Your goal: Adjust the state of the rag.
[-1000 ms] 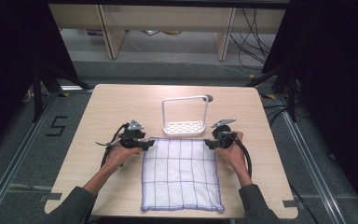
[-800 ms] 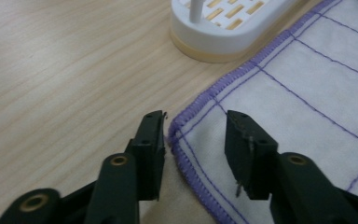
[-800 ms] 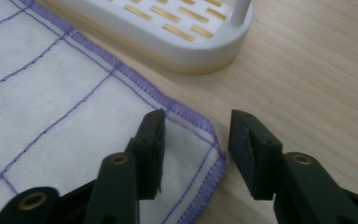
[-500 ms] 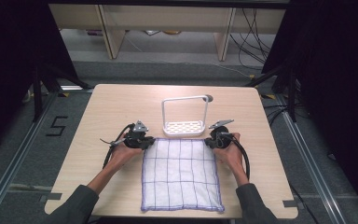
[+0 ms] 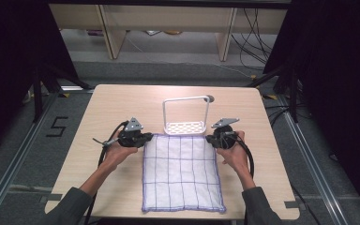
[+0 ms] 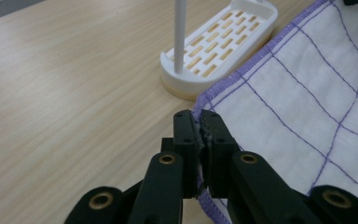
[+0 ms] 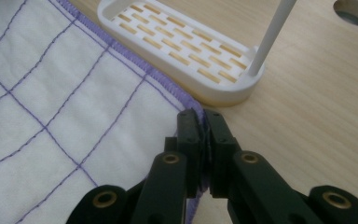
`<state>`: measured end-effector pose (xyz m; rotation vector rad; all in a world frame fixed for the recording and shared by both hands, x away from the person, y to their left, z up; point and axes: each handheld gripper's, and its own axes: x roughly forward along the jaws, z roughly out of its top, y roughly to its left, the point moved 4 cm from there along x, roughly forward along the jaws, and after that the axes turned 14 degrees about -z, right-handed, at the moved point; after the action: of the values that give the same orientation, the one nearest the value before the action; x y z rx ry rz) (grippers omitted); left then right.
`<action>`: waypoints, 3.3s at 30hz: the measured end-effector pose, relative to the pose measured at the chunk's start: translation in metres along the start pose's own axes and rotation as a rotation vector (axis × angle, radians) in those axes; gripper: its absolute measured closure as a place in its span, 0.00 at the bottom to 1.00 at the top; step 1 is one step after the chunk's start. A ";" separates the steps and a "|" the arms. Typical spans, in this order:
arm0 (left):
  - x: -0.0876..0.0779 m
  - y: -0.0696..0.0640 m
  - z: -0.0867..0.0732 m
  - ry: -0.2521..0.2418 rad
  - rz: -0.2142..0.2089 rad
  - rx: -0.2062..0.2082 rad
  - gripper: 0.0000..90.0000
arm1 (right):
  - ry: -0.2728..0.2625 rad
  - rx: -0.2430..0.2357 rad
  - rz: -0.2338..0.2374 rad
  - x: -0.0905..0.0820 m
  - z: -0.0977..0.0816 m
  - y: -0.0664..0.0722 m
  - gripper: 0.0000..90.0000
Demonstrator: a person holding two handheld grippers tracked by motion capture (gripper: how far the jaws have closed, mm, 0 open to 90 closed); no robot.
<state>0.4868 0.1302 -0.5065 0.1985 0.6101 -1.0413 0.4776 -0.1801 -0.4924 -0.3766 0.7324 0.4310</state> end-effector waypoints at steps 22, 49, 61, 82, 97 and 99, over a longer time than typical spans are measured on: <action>-0.048 -0.073 -0.016 -0.076 -0.099 0.105 0.94 | -0.108 -0.100 0.037 -0.081 -0.031 0.022 0.96; -0.054 -0.142 -0.083 0.037 -0.231 0.143 0.93 | -0.046 -0.160 0.077 -0.118 -0.120 0.074 0.95; -0.060 -0.150 -0.089 0.033 -0.219 0.091 0.63 | -0.058 -0.122 0.053 -0.128 -0.133 0.078 0.66; -0.019 -0.068 -0.059 0.034 -0.032 -0.070 0.39 | 0.089 -0.003 -0.057 -0.114 -0.140 0.073 0.48; -0.010 -0.071 -0.065 0.103 -0.111 -0.023 0.52 | 0.127 -0.044 -0.021 -0.111 -0.146 0.087 0.54; -0.009 -0.074 -0.065 0.088 -0.122 -0.022 0.60 | 0.128 -0.043 -0.011 -0.111 -0.146 0.088 0.57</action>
<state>0.3953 0.1279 -0.5454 0.1908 0.7203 -1.1479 0.2782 -0.2011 -0.5297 -0.4514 0.8461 0.4150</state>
